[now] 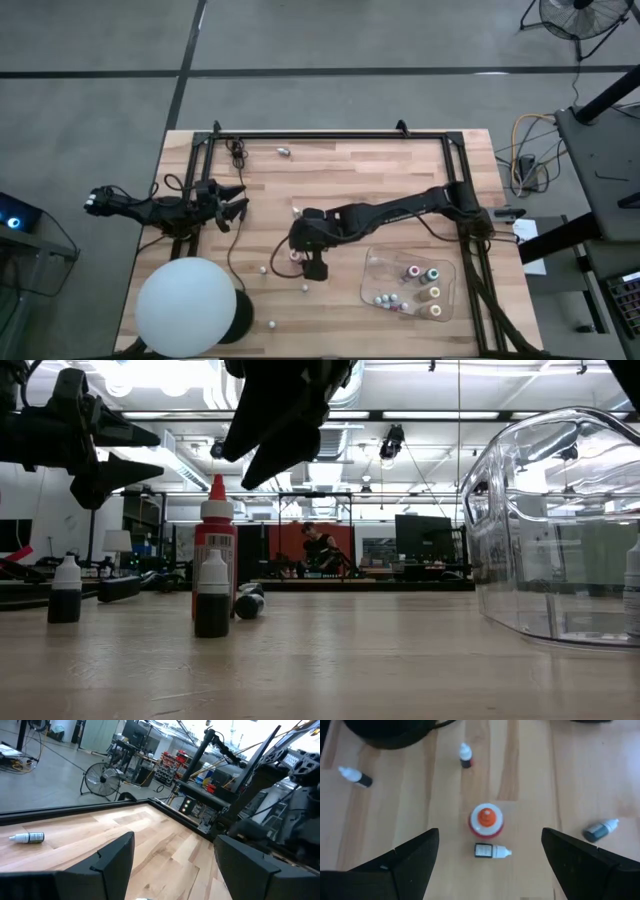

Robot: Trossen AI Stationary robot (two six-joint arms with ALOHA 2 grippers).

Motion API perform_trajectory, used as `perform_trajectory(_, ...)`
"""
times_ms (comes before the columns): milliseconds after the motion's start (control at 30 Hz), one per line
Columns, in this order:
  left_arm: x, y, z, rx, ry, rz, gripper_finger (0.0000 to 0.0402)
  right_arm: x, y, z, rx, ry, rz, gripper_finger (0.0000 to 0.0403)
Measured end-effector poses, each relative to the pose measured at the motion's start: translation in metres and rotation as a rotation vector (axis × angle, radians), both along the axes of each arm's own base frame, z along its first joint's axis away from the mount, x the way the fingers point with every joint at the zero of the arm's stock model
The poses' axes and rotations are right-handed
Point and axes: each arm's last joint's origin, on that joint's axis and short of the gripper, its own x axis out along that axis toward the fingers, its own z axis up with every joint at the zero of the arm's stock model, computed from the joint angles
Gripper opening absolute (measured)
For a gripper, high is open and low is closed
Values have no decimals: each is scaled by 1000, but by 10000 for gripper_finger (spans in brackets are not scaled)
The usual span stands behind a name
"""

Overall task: Pick & Place food coloring
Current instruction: Put the orange food color into the transparent bin

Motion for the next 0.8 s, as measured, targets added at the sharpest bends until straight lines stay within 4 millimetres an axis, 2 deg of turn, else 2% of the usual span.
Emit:
perform_trajectory(167, 0, 0, 0, 0, 0, 0, 245, 3, 4, -5, -7, -47, 24, 345)
perform_trajectory(433, 0, 0, 0, 0, 1, 0, 245, 11, 7, -31, 8, -2, 13, 345)
perform_trajectory(800, 0, 0, 0, 0, 1, 0, 245, 16, 9, -40, 7, -20, 18, 345)
